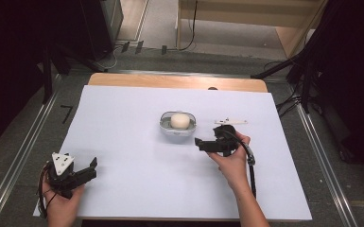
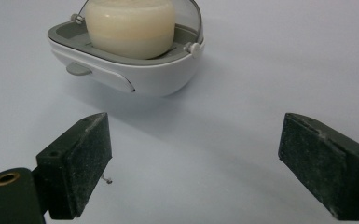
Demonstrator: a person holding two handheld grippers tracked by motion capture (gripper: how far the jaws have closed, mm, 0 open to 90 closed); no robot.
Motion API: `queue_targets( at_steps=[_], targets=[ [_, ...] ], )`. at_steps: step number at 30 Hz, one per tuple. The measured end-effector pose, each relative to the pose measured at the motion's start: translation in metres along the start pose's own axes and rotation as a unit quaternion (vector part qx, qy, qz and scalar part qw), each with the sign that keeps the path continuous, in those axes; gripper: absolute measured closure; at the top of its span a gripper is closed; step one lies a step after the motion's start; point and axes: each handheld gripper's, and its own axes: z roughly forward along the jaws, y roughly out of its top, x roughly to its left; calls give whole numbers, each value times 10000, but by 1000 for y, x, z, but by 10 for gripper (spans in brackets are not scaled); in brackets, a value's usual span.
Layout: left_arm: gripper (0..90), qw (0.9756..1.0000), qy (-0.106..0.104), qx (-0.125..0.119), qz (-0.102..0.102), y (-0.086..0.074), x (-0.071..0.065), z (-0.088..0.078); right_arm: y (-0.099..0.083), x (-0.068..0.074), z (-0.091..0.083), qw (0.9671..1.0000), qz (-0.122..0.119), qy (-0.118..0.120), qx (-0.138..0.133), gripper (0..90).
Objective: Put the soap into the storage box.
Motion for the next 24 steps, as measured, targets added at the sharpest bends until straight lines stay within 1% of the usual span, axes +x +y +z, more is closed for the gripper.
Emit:
queue_targets(
  at_steps=[6, 9, 12, 17, 18, 19, 21, 24],
  targets=[
    [77, 10000, -3, 2, 12, 0, 0, 0, -9, -9, -4, 10000, -34, -3, -5, 82],
    [77, 10000, -4, 4, 10, 0, 0, 0, -13, -13, -6, 10000, 10, -6, -35, 82],
    [77, 10000, 2, 5, 13, 0, 0, 0, -18, -17, -7, 10000, -7, -32, -45, 80],
    [77, 10000, 4, 4, 13, 0, 0, 0, -25, -22, -9, 10000, -10, -53, -17, 59],
    [77, 10000, 3, 5, 17, 0, 0, 0, -29, -26, -10, 10000, 2, -48, -47, 43],
    [77, 10000, 3, 5, 17, 0, 0, 0, -29, -26, -10, 10000, 2, -48, -47, 43],
    [77, 10000, 8, 8, 15, 0, 0, 0, -34, -31, -13, 10000, 44, 0, -80, 33],
    [77, 10000, 14, 9, 22, 0, 0, 0, -37, -33, -15, 10000, 2, -23, -27, 22]
  ],
)
